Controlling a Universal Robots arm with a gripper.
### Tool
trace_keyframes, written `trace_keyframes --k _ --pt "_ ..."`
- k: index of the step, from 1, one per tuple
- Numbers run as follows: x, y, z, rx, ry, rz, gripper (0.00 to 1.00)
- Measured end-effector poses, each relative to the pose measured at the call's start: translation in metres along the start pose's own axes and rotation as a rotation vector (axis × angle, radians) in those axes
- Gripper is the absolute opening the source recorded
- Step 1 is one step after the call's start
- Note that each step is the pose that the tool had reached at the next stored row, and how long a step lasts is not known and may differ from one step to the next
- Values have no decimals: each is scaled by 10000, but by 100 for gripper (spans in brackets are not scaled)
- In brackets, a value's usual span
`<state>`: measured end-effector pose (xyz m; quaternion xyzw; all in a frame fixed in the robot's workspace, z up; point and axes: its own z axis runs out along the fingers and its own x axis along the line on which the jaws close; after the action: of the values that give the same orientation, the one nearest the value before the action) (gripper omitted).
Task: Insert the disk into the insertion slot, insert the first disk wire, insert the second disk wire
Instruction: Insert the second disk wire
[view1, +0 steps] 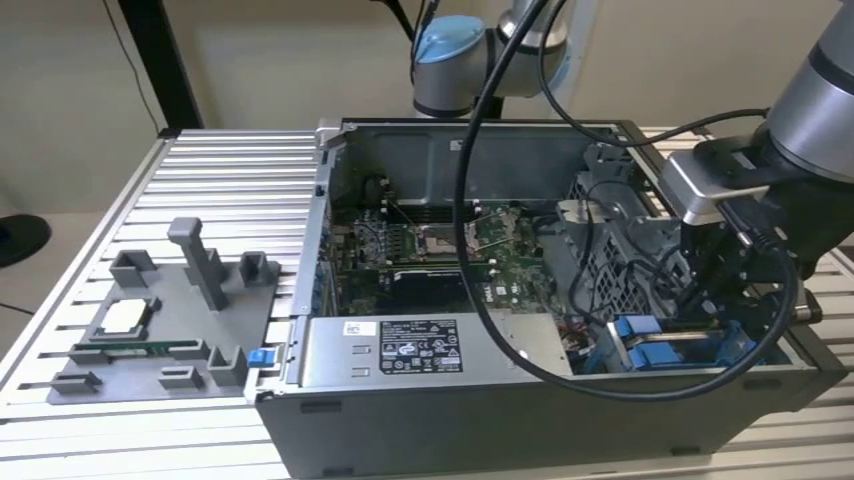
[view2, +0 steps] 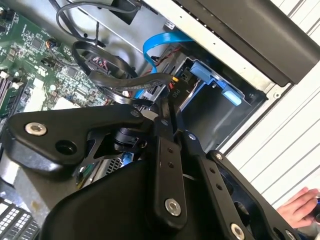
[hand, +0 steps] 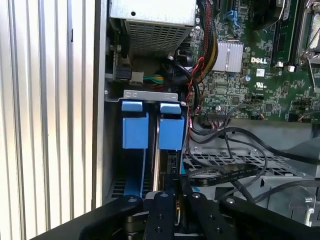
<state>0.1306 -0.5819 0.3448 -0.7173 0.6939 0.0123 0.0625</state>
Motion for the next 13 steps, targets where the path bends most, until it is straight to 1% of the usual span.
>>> trace_keyframes --k 6,13 --pt "-11 7 -4 29 5 -5 0" --pt "-24 10 27 94 6 -6 0"
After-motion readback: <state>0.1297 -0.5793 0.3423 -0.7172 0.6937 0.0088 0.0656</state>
